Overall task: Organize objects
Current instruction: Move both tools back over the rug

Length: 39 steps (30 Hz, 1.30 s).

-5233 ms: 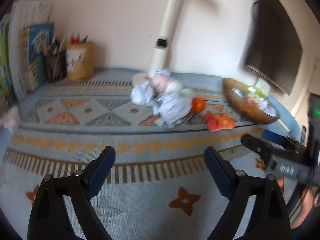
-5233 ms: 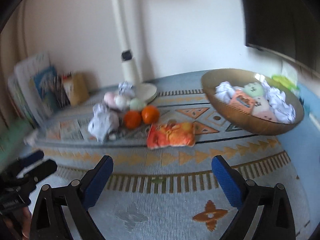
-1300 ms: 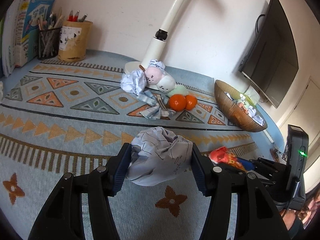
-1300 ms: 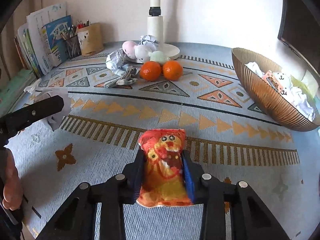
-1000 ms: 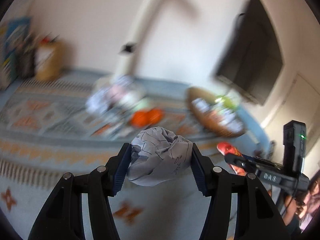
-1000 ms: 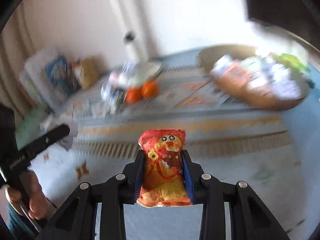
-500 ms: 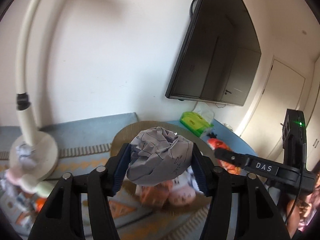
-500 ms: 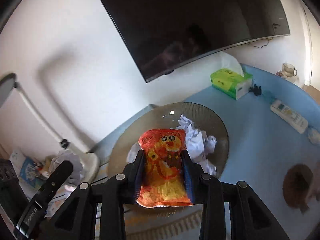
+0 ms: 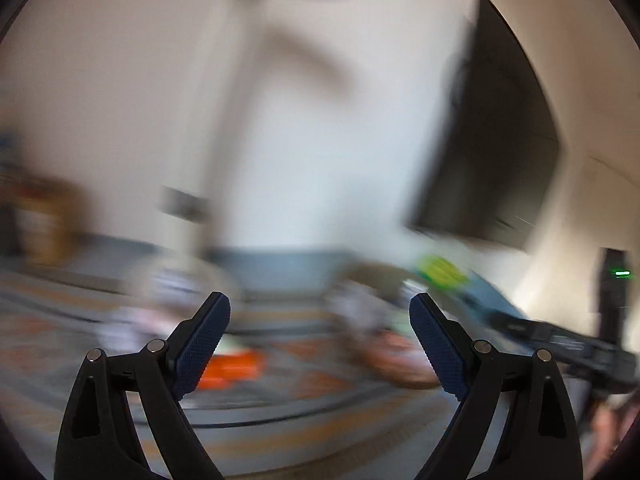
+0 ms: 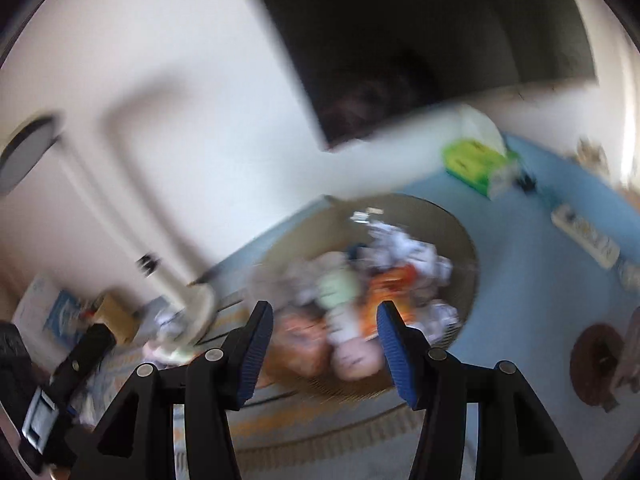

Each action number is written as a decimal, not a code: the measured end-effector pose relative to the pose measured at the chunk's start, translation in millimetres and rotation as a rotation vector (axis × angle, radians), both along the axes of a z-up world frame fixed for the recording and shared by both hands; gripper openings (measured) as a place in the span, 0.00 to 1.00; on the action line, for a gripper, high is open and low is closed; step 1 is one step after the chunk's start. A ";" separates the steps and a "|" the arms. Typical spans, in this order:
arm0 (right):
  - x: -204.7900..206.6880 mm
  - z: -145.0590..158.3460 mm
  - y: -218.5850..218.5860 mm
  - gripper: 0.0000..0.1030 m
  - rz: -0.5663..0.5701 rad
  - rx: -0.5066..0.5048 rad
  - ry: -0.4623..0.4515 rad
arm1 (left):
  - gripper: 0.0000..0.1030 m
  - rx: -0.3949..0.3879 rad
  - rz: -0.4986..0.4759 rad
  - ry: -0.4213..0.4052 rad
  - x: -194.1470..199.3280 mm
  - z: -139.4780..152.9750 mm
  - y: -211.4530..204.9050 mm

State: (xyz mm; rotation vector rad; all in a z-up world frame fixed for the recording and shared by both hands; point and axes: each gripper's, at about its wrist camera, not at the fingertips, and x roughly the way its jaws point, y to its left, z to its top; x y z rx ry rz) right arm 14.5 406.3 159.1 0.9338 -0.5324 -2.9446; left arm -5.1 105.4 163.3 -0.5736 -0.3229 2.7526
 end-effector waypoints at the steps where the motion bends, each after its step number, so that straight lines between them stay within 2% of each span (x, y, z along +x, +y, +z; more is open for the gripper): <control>1: 10.0 6.4 -19.9 0.56 0.046 0.016 0.028 | 0.88 -0.018 0.089 0.020 18.8 0.8 -24.6; 4: 25.7 8.2 -61.5 0.63 0.124 0.033 0.062 | 0.88 -0.030 0.207 -0.013 53.2 -13.7 -85.9; 6: 30.3 -9.1 -92.2 0.64 0.171 0.037 0.051 | 0.88 -0.055 0.264 -0.049 65.0 -34.2 -112.8; 10: 28.1 -66.6 -139.9 0.64 0.219 0.039 -0.028 | 0.88 -0.032 0.252 -0.154 68.7 -87.1 -143.4; 14: 20.7 -105.9 -163.5 0.64 0.243 0.078 -0.088 | 0.88 0.009 0.211 -0.190 65.1 -116.1 -144.7; 16: 23.1 -117.8 -173.0 0.64 0.242 0.159 -0.089 | 0.89 0.012 0.196 -0.237 60.8 -119.1 -145.5; 18: 20.0 -125.0 -177.3 0.65 0.248 0.188 -0.122 | 0.89 0.024 0.201 -0.241 61.3 -121.5 -147.7; 22: 18.1 -128.4 -192.0 0.81 0.248 0.288 -0.137 | 0.90 0.067 0.211 -0.264 58.3 -124.6 -153.8; 25: 19.2 -127.3 -194.4 0.83 0.267 0.296 -0.122 | 0.91 0.083 0.210 -0.265 58.1 -125.3 -155.5; 28: 20.2 -126.4 -192.8 0.85 0.264 0.288 -0.116 | 0.96 0.083 0.208 -0.270 57.4 -125.6 -155.1; 39: 18.7 -128.3 -193.3 0.86 0.281 0.283 -0.119 | 0.97 0.090 0.217 -0.288 55.9 -128.4 -158.0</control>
